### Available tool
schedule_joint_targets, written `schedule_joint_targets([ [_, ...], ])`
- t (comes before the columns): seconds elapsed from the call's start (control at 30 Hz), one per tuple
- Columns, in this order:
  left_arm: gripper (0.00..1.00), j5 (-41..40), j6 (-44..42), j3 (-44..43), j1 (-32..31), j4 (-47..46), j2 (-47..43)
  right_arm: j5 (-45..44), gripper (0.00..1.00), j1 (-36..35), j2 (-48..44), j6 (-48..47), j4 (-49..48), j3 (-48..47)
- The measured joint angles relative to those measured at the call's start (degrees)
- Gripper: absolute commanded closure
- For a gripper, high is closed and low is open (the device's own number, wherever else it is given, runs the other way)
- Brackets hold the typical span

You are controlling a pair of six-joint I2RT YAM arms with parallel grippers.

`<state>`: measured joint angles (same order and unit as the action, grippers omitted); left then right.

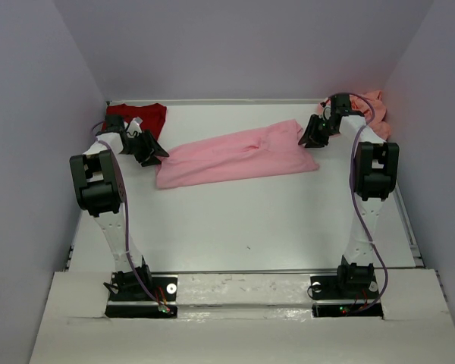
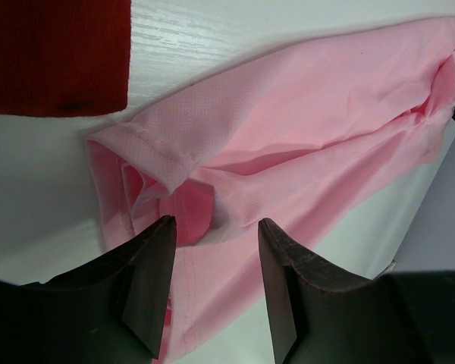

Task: Fold and stack the t-shirts
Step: Fold the tshirt

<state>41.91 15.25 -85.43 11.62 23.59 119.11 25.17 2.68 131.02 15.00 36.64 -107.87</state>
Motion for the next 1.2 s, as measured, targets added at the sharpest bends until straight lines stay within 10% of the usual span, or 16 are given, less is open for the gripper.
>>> schedule_joint_targets([
  [0.53, 0.43, 0.1, 0.0, 0.0, 0.0, 0.0, 0.0, 1.5, 0.99, 0.0, 0.4, 0.5, -0.2, 1.4],
  [1.13, 0.44, 0.6, 0.0, -0.1, 0.0, 0.6, 0.0, 1.7, 1.0, 0.0, 0.5, 0.4, -0.2, 1.9],
  [1.2, 0.57, 0.8, 0.1, -0.2, 0.0, 0.9, 0.0, 1.7, 1.0, 0.0, 0.5, 0.4, -0.2, 1.9],
])
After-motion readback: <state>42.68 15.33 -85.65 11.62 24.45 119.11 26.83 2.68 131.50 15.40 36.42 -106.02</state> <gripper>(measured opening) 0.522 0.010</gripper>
